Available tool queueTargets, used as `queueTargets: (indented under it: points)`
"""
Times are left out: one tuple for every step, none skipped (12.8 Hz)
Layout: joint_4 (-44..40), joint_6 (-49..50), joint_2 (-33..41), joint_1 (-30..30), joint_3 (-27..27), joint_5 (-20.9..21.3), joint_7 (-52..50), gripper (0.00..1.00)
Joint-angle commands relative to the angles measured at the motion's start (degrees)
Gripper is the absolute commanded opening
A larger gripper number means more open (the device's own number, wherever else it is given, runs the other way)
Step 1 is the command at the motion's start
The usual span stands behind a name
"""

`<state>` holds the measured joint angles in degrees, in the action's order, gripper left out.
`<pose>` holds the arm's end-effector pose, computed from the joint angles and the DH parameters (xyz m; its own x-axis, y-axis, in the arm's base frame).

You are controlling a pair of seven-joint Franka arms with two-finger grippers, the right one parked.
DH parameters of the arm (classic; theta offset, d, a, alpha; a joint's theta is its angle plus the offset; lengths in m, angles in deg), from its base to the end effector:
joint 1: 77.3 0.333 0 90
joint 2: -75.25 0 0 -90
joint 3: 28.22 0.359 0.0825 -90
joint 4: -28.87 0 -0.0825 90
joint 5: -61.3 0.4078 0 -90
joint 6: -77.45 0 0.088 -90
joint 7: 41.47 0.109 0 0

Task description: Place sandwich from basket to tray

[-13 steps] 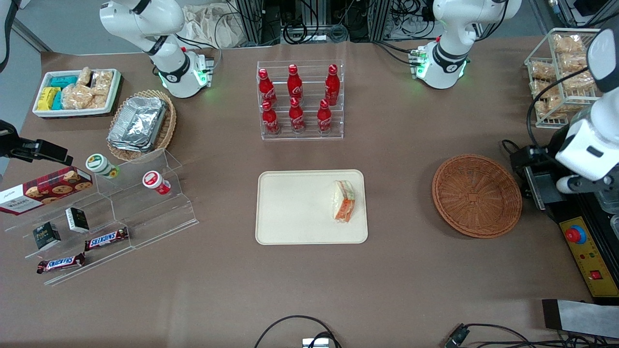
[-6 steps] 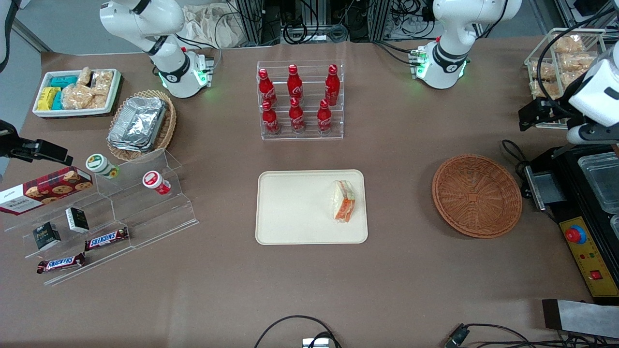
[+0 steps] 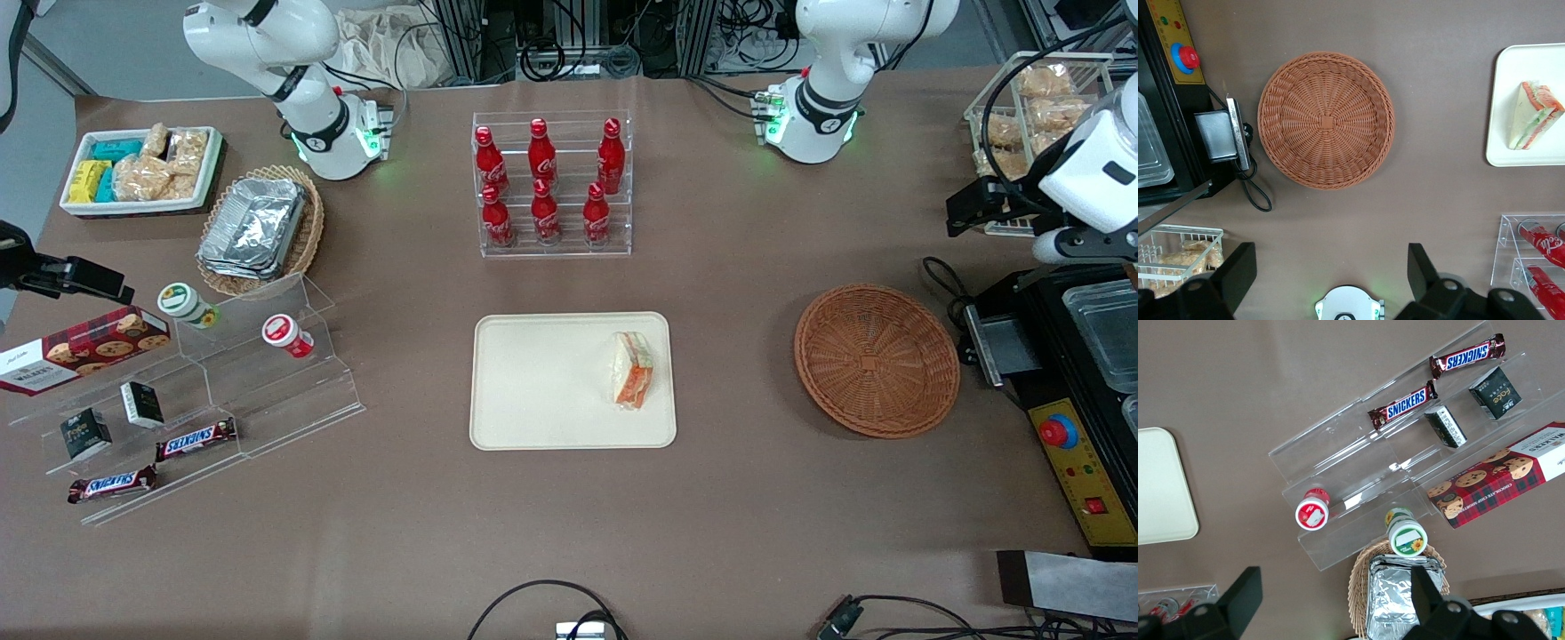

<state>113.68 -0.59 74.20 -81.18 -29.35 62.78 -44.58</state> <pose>0.5603 -0.0458 0.6822 0.9906 -0.0271 -0.1344 -0.0317 -0.9990 -0.0327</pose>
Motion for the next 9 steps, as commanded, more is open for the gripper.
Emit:
queueTargets:
  points:
    - [0.4,0.6,0.2,-0.7,0.7,-1.0,-0.1,1.00]
    - [0.4,0.6,0.1,-0.7,0.7,-1.0,0.0,1.00]
    - [0.4,0.5,0.2,-0.5,0.8,-0.9,0.1,1.00]
    - [0.3,0.5,0.2,-0.4,0.8,-0.9,0.3,1.00]
    - [0.2,0.5,0.1,-0.4,0.8,-0.5,1.1,1.00]
    - [0.2,0.5,0.1,-0.4,0.8,-0.1,1.3,1.00]
    - [0.1,0.5,0.0,-0.3,0.9,0.1,1.5,1.00]
    - [-0.3,0.4,-0.1,-0.3,0.9,0.1,1.7,1.00]
    - [-0.7,0.3,-0.5,-0.2,0.9,0.1,1.6,1.00]
